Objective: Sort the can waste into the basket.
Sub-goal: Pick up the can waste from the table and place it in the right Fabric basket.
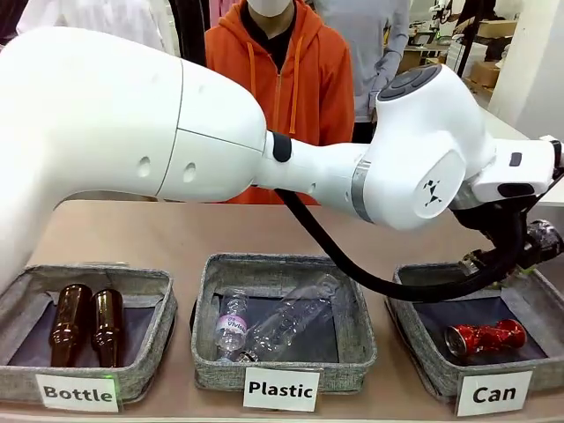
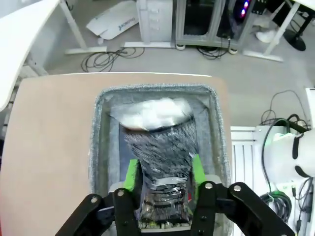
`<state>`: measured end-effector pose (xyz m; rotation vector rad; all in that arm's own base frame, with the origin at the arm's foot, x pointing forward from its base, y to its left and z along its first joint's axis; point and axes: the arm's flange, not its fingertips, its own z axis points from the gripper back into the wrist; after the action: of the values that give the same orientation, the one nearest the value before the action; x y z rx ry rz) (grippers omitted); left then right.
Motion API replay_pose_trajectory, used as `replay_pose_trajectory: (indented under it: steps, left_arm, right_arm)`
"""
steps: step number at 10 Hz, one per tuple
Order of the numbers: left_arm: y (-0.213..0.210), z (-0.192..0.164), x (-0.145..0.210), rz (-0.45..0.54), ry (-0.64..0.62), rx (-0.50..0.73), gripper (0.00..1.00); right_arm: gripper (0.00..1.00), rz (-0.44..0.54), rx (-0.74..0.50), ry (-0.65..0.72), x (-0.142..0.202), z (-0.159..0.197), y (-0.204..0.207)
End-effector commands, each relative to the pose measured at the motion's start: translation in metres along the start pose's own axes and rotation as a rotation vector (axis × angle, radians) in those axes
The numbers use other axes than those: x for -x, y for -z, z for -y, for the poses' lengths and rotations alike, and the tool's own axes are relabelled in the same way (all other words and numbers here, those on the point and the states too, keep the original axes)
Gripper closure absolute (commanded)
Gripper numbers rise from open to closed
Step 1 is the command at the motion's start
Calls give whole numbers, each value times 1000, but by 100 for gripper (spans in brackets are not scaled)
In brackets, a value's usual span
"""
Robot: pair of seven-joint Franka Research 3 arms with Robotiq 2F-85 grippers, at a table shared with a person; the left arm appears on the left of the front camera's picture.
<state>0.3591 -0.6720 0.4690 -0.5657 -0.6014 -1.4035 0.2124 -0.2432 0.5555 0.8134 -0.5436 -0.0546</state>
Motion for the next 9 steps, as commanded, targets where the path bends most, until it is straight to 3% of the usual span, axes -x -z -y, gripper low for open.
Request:
replay_pose_trajectory:
  steps: [1, 4, 5, 7, 9]
  left_arm:
    - [-3, 1, -3, -10, -4, 6, 0]
    - [-12, -2, 5, -7, -19, 25, 0]
    - [-25, -3, 7, -27, -57, 37, 15]
    - [-81, 0, 31, -185, -141, 141, 15]
    - [-144, 1, 80, -225, -223, 136, 15]
  right_arm:
    - [0, -5, 10, 7, -3, -1, -4]
    - [0, -5, 10, 7, -3, -1, -4]
    - [0, -5, 10, 7, -3, -1, -4]
    - [0, -36, -21, -32, -9, -5, 14]
    - [0, -112, -16, -82, -40, -26, 63]
